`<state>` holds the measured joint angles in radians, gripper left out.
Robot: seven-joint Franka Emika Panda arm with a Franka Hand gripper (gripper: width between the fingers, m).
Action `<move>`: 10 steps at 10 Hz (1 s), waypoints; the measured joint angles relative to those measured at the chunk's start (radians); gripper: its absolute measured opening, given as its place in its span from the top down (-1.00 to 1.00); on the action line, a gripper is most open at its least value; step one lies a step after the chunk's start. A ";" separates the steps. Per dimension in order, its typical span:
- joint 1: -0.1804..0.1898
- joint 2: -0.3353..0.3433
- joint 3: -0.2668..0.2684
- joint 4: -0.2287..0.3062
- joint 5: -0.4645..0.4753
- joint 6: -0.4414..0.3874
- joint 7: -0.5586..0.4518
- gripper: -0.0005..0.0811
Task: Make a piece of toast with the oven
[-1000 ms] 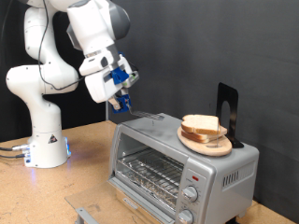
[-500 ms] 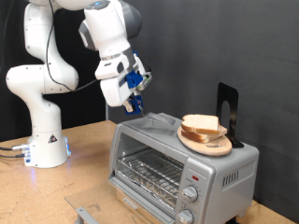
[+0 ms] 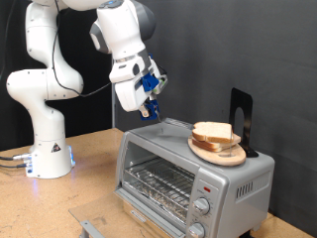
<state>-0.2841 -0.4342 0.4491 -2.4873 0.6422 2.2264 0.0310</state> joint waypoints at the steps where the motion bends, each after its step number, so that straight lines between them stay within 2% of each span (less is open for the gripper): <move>1: 0.000 0.005 0.000 0.010 0.002 0.000 0.013 -0.16; 6: -0.005 0.050 0.000 0.030 -0.004 0.001 0.039 -0.16; 10: -0.005 0.048 -0.006 0.029 0.021 0.020 -0.010 -0.16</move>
<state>-0.2888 -0.3867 0.4435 -2.4579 0.6632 2.2459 0.0210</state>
